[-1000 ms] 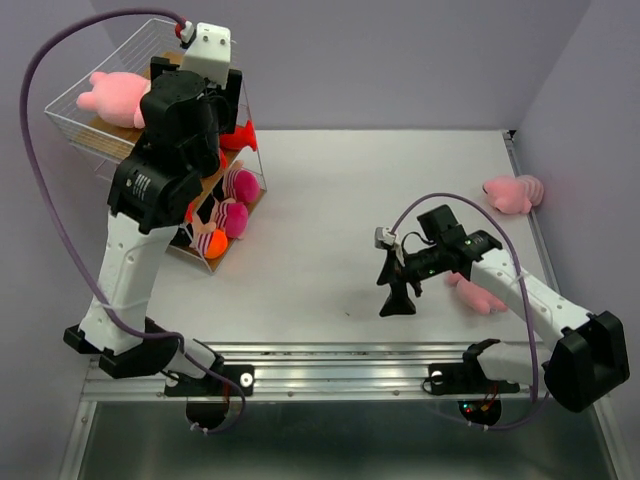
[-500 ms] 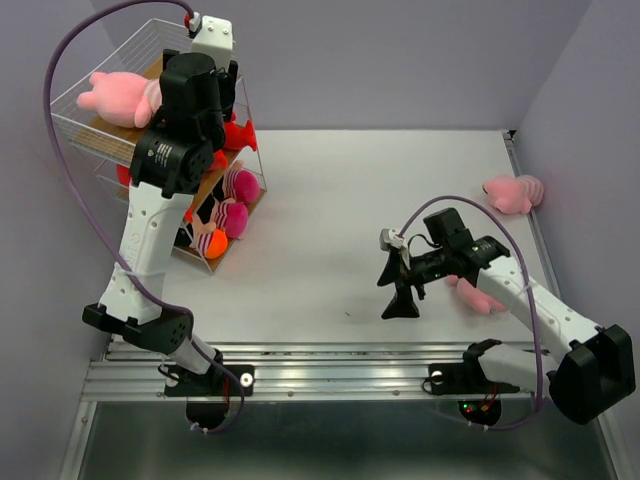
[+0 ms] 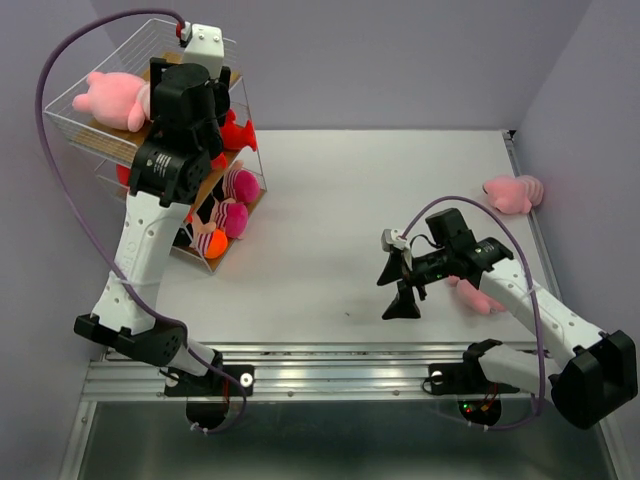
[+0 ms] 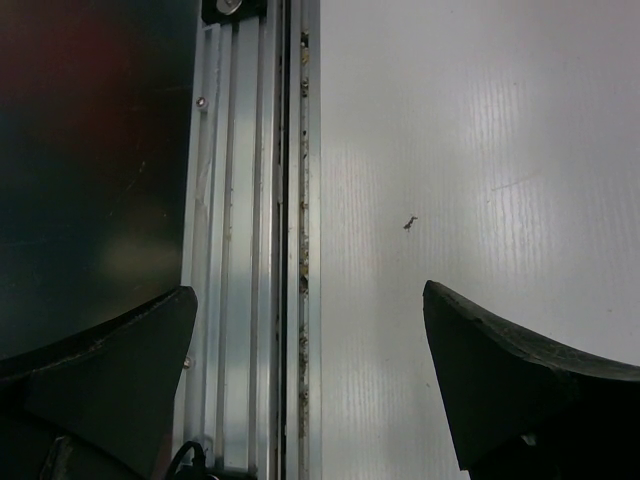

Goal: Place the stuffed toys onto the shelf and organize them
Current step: Place the stuffed toy onto shelf

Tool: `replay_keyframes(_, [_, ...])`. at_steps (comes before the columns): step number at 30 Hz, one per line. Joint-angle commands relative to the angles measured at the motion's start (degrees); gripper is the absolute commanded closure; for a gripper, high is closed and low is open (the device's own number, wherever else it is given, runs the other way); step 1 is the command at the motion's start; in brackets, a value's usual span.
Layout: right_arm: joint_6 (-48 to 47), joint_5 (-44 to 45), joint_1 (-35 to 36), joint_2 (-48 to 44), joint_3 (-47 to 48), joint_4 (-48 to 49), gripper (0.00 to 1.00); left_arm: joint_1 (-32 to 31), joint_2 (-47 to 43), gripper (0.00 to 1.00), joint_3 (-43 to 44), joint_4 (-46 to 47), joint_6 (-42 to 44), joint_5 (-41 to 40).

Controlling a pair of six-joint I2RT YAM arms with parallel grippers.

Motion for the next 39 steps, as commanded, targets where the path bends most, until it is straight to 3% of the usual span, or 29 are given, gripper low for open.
replay_keyframes(1, [-1.3,-2.1,-0.3,-0.9,0.0,1.1,0.0,0.4,-4.6,0.25,-5.8,8.2,4.9,-5.5])
replay_keyframes(9, [-2.0,-2.4,-0.3,-0.8,0.0,0.4,0.0,1.2,-5.3,0.31,-12.1,12.3,8.0,-6.9])
replay_keyframes(12, [-2.0,-2.5,-0.3,-0.9,0.0,0.4,0.0,1.4,-5.1,0.56,-12.2,12.3,7.8,-6.6])
replay_keyframes(13, [-2.1,-2.6,-0.3,-0.9,0.0,0.4,0.0,1.5,-5.0,0.73,-12.0,12.2,7.8,-6.7])
replay_keyframes(14, [-2.1,-2.6,-0.3,-1.0,0.1,0.3,0.0,1.5,-4.8,0.81,-11.9,12.0,7.7,-6.8])
replay_keyframes(20, [-2.4,-2.8,-0.3,-1.1,0.1,0.0,0.0,1.6,-5.2,1.0,-9.9,9.6,6.2,-5.8])
replay_keyframes(27, [-2.5,-2.4,-0.3,-1.3,0.0,0.1,0.0,1.6,-8.7,1.0,-9.0,11.1,-1.4,-0.7])
replay_keyframes(39, [-2.6,-2.4,-0.3,-0.6,-0.1,0.0,0.0,1.6,-29.0,1.0,-34.9,40.1,-22.0,-3.1])
